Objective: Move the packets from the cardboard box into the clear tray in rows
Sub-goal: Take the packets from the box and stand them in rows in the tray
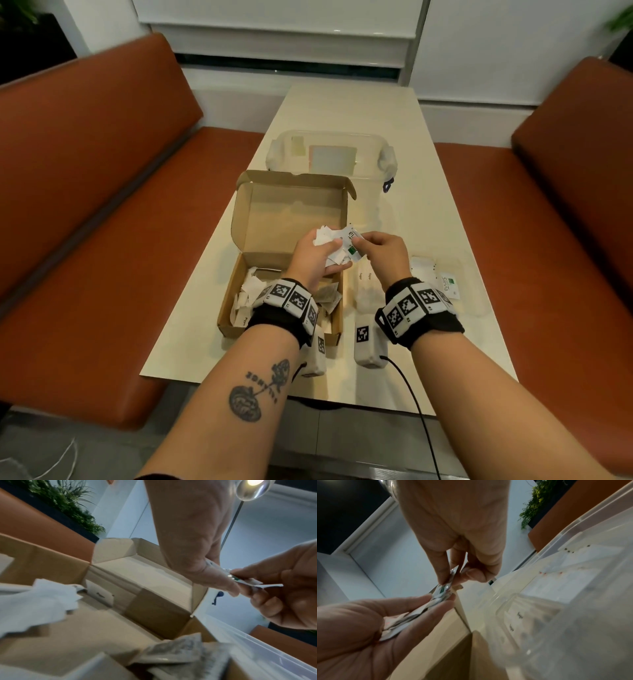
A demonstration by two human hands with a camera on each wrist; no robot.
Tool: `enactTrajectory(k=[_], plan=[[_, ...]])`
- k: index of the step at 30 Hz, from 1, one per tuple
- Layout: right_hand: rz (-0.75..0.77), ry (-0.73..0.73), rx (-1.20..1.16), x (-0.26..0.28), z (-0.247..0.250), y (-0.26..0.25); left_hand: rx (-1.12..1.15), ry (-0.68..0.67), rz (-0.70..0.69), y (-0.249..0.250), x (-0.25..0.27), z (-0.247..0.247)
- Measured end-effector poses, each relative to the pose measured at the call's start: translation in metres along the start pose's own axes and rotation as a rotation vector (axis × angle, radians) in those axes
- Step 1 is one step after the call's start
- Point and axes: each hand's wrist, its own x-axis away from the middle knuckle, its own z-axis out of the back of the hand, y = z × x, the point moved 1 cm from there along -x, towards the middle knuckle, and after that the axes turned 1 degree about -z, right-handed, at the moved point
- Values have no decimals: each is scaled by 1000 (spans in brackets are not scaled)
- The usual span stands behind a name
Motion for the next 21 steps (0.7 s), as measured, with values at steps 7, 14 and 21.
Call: enactTrajectory(k=[7, 14, 21], plan=[[-110, 99, -249, -4, 51, 6, -34, 19, -18, -14, -4, -48], [-119, 158, -446, -5, 101, 23, -159, -79, 15, -35, -4, -92], [-149, 45, -233, -12, 116, 39, -201, -54, 2, -48, -5, -119]])
